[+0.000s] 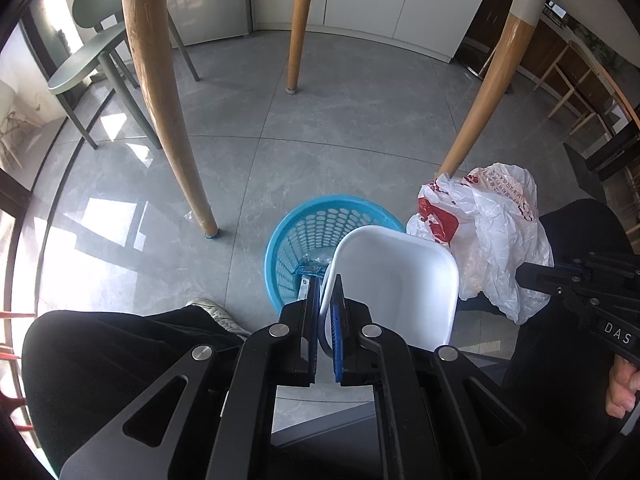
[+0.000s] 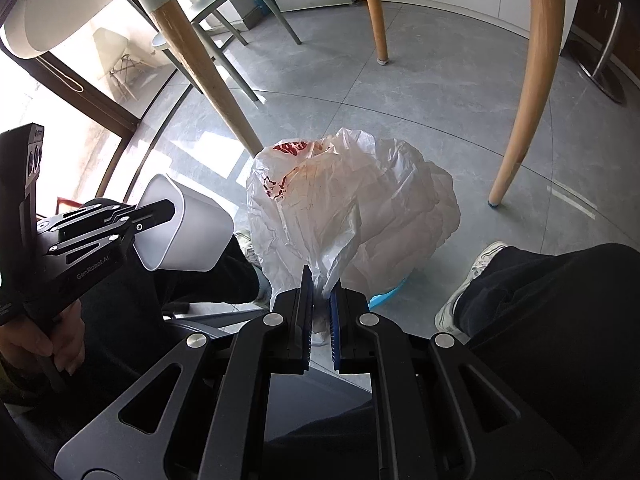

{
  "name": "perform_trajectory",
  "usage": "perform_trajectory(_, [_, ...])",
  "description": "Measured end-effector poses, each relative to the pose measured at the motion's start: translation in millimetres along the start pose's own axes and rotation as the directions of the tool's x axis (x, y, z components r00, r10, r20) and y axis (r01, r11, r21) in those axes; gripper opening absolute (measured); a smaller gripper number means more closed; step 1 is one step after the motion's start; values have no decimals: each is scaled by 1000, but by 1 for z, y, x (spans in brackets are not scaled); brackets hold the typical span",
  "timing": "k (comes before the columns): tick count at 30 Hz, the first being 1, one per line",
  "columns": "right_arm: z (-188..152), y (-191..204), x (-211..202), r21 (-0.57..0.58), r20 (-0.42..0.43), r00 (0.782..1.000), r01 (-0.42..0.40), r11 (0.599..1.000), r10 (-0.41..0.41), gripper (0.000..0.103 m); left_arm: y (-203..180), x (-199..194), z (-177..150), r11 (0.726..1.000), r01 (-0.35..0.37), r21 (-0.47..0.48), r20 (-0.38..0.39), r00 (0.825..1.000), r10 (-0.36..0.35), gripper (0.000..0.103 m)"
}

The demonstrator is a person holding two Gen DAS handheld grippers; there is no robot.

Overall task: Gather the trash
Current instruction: 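Carry the white cup and white plastic bag down toward the wastebasket, then open left tool to drop the white cup while right tool drops the bag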

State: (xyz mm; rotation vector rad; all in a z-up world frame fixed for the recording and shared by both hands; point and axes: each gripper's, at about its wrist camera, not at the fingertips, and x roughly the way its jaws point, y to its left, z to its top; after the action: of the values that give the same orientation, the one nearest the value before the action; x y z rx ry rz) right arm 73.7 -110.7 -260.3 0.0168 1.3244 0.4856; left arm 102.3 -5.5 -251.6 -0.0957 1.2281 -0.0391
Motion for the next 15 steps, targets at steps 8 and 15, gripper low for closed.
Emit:
perform_trajectory(8, [11, -13, 36, 63, -77, 996, -32, 998, 36, 7, 6, 32, 9, 999, 27, -42, -70, 997, -29, 5])
perform_trajectory(15, [19, -20, 71, 105, -141, 989, -27, 994, 42, 7, 12, 66, 14, 993, 65, -103, -152, 985, -80, 5])
